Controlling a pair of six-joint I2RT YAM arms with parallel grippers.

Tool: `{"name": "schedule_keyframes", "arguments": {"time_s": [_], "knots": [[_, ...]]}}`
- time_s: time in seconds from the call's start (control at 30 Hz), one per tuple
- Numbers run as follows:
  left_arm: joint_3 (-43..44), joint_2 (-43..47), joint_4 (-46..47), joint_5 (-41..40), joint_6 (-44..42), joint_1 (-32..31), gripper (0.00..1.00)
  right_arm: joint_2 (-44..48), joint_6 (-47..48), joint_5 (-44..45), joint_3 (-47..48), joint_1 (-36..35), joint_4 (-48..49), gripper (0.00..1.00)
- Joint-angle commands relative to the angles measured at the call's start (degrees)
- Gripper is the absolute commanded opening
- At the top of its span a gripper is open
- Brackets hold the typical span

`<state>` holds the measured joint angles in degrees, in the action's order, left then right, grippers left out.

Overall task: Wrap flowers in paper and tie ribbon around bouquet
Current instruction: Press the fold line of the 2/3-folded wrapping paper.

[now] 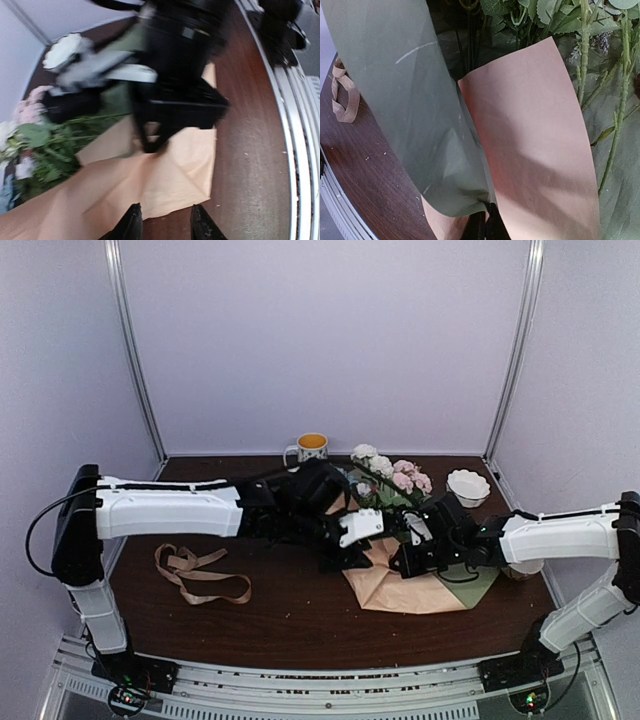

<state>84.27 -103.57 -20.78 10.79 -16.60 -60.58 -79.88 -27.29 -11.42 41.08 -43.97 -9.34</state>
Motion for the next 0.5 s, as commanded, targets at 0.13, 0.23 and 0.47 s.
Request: {"name": "schedule_keyframes", "arguments": {"time_s": [0.13, 0.23, 0.47], "knots": [[3.08, -9.4, 1.58, -2.47, -8.13, -1.86, 0.48, -1.4, 1.39, -4.94, 2.87, 1.94, -1.11, 0.0], [3.0, -11.58, 1.97, -3.62, -9.96, -2.7, 0.54, -1.74, 1.45, -5.12, 3.29, 2.07, -0.57, 0.0], [5.8, -17.65, -3.89, -1.62, -14.56, -3.5, 0.55, -2.82, 0.12, -5.37, 3.18, 3.73, 0.99, 0.0]]}}
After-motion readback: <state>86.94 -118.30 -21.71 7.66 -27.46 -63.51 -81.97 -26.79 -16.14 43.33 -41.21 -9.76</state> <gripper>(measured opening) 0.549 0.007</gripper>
